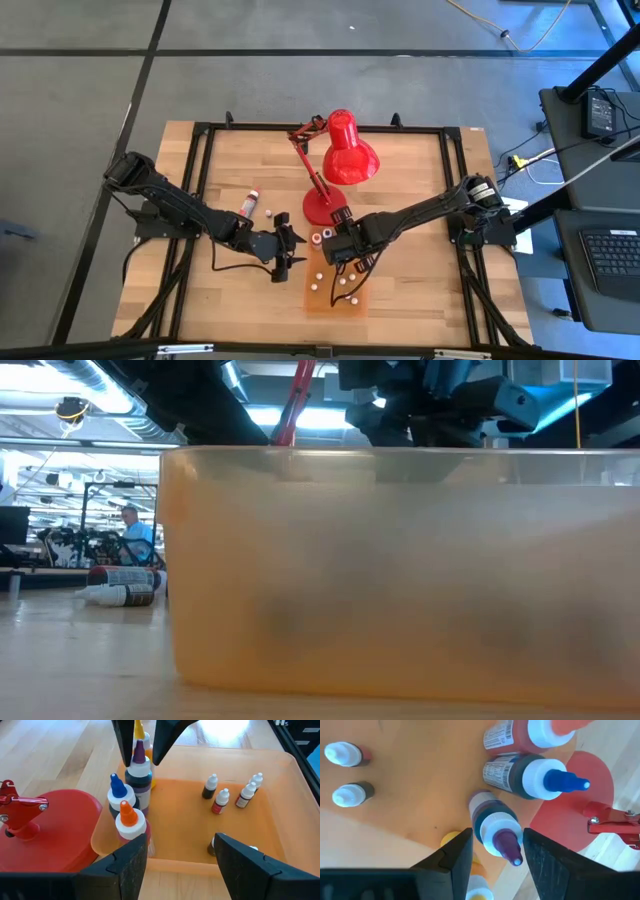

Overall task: Pick & Place food coloring
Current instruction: Adjust the violet food coloring bottle in the orange bin, then put the top small black food coloring bottle into the orange bin

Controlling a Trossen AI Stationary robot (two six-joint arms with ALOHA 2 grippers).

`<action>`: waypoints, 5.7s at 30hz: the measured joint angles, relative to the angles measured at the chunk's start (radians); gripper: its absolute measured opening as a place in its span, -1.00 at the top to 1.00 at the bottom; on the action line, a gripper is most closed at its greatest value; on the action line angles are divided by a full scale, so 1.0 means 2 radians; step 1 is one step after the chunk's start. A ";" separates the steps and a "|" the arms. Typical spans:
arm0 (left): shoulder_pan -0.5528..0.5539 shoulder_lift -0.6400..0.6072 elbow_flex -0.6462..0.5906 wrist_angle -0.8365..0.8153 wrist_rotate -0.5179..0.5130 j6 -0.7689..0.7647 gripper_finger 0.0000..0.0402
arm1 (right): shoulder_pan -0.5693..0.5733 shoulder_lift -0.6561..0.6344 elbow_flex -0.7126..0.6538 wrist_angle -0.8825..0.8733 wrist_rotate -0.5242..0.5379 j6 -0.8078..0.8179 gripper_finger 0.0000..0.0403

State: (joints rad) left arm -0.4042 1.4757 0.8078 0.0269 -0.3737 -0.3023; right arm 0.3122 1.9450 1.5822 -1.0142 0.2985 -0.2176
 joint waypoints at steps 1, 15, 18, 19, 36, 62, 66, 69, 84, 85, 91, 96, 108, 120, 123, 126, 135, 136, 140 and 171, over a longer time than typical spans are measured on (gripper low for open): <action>0.000 0.000 0.000 0.000 0.000 0.000 -0.11 | 0.000 0.000 0.000 0.002 0.000 0.000 0.12; 0.000 0.000 0.000 0.000 0.000 -0.001 -0.11 | 0.000 0.000 0.014 0.019 0.037 0.000 0.09; 0.000 0.000 0.000 0.000 0.001 -0.004 -0.10 | 0.002 -0.017 0.016 0.010 0.014 0.001 0.09; 0.000 0.000 0.000 0.000 0.001 -0.008 -0.10 | 0.002 -0.027 0.015 0.008 -0.010 0.003 0.09; -0.003 0.000 0.000 0.012 0.013 -0.074 -0.10 | 0.055 -0.329 -0.305 0.226 0.091 0.147 0.09; 0.139 -0.001 0.066 -0.400 0.002 -0.378 -0.07 | 0.038 -0.373 -0.443 0.387 0.095 0.094 0.09; 0.161 -0.001 0.066 -0.398 0.014 -0.380 -0.07 | 0.038 -0.373 -0.443 0.390 0.095 0.093 0.09; 0.169 -0.001 0.066 -0.399 0.015 -0.350 -0.07 | 0.038 -0.373 -0.443 0.390 0.095 0.093 0.09; 0.190 0.040 0.066 -0.417 0.080 -0.349 -0.07 | 0.038 -0.373 -0.443 0.389 0.094 0.093 0.09; 0.190 0.043 0.066 -0.418 0.080 -0.349 -0.07 | 0.038 -0.373 -0.443 0.389 0.094 0.093 0.09; 0.194 0.057 0.066 -0.415 0.080 -0.345 -0.07 | 0.038 -0.373 -0.443 0.389 0.093 0.092 0.09; 0.194 0.066 0.066 -0.416 0.088 -0.345 -0.07 | 0.038 -0.373 -0.443 0.389 0.093 0.091 0.09; 0.193 0.079 0.066 -0.415 0.079 -0.343 0.16 | 0.038 -0.373 -0.443 0.389 0.094 0.091 0.09; 0.192 0.079 0.066 -0.417 0.064 -0.333 0.66 | 0.038 -0.373 -0.443 0.389 0.094 0.091 0.09; 0.186 0.079 0.083 -0.431 0.059 -0.316 0.74 | 0.038 -0.373 -0.443 0.388 0.094 0.091 0.09; 0.175 0.079 0.117 -0.461 0.050 -0.308 0.74 | 0.038 -0.373 -0.443 0.388 0.094 0.091 0.09; 0.111 0.078 0.234 -0.473 0.052 -0.237 0.74 | 0.038 -0.373 -0.443 0.388 0.094 0.091 0.09; 0.102 0.078 0.244 -0.468 0.051 -0.221 0.74 | 0.038 -0.373 -0.443 0.388 0.094 0.091 0.09; 0.060 0.078 0.287 -0.465 0.033 -0.180 0.74 | 0.038 -0.373 -0.442 0.381 0.094 0.091 0.09; 0.000 0.279 0.445 -0.408 0.084 -0.108 0.73 | 0.038 -0.373 -0.442 0.374 0.085 0.095 0.09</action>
State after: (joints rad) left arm -0.4047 2.0338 1.6978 -0.7900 -0.2051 -0.5181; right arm 0.3882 1.1984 0.6975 -0.2661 0.4692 -0.0284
